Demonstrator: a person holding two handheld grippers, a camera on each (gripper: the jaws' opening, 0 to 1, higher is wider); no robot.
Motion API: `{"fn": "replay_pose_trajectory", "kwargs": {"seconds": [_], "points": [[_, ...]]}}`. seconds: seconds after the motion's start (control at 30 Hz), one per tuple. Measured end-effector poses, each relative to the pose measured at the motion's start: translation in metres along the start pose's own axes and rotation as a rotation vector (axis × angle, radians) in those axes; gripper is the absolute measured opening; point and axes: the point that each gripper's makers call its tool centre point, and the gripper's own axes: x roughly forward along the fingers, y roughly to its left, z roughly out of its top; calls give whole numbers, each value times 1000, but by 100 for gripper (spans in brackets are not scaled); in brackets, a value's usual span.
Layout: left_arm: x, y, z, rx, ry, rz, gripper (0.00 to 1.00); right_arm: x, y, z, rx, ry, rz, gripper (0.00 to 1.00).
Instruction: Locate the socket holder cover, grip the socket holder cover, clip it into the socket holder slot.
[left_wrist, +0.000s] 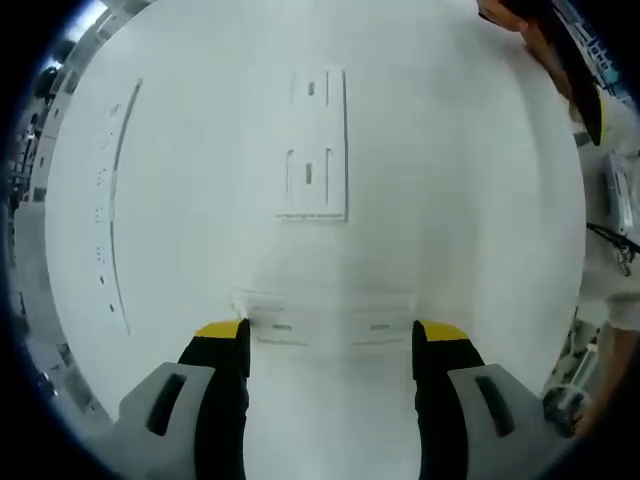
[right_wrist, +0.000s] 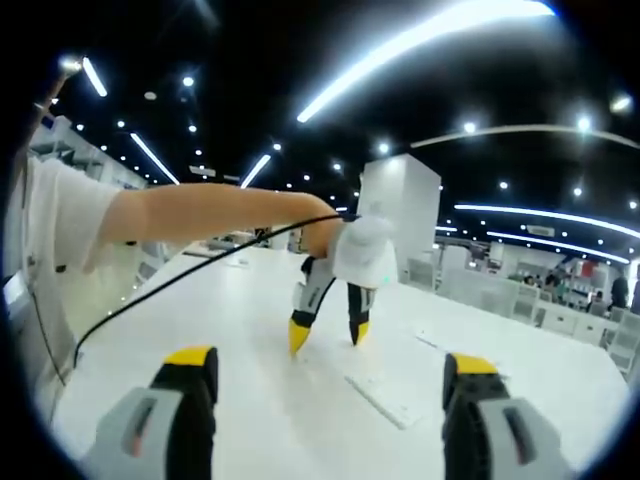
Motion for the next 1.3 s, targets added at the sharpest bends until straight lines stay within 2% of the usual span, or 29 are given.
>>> {"fn": "replay_pose_trajectory", "kwargs": {"seconds": [0.23,0.33,0.53,1.07,1.3], "points": [[3,-14,0,1,5,1,65,0,0,0,-4,0,0,93],[2,-7,-1,1,11,0,65,0,1,1,-4,-1,0,93],[2,-6,-1,2,16,-1,65,0,1,0,-7,1,1,93],[4,-8,-1,3,19,0,65,1,2,-1,-9,8,3,93],[2,1,-1,3,18,-1,65,1,2,-2,-12,14,5,93]]}}
